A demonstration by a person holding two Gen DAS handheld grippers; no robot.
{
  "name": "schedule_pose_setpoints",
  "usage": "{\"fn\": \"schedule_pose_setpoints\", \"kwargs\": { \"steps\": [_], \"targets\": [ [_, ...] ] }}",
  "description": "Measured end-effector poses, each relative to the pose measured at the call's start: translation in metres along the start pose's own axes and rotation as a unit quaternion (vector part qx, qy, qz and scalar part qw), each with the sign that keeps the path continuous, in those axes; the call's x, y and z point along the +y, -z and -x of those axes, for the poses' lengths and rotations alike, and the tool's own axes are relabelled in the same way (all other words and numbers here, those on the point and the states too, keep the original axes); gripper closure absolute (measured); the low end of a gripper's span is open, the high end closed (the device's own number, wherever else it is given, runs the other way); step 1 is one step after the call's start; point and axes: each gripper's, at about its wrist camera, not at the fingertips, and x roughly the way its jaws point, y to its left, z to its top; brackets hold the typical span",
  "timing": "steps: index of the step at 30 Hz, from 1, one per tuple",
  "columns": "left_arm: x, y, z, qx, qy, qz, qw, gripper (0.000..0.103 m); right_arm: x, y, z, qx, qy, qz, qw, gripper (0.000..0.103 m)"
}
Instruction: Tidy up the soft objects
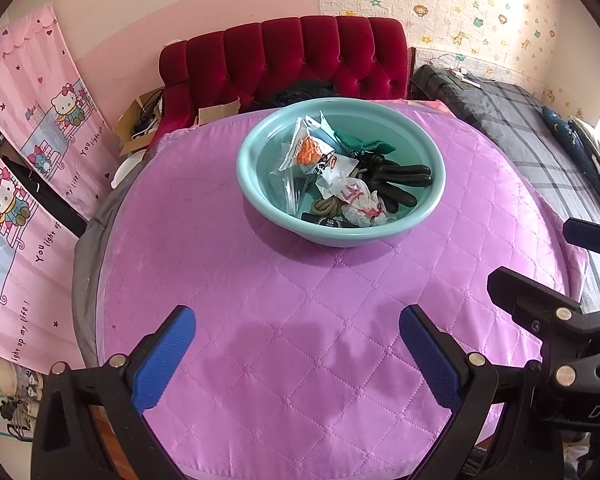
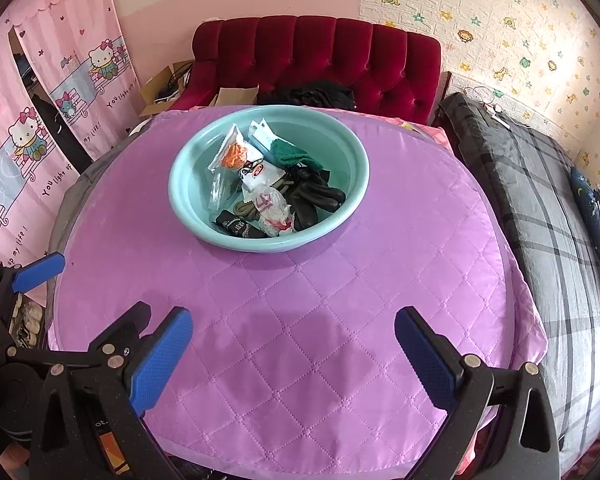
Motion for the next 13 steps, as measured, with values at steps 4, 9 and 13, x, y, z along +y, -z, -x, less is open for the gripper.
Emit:
{"fn": "schedule_pose_setpoints", "kwargs": {
  "steps": [4, 9, 13],
  "targets": [
    [-0.0013, -0.0009, -0.0018, 0.001, 0.000, 0.001, 1.0000, 0.000, -0.0018, -0.0006, -0.0013, -0.001, -0.001, -0.002, 1.000, 0.000],
    [-0.0025, -0.0032, -0.0056, 0.004, 0.001, 0.003, 1.0000, 0.000, -0.0050, -0.0024, -0.0049, 0.000, -0.005, -0.003, 1.000, 0.000],
    [-0.0046, -0.0061, -0.0096, 0.009, -0.001, 0.005, 0.9999, 0.000, -0.0080, -0.0052, -0.0097, 0.003, -0.008, -0.003, 1.000, 0.000]
  ]
}}
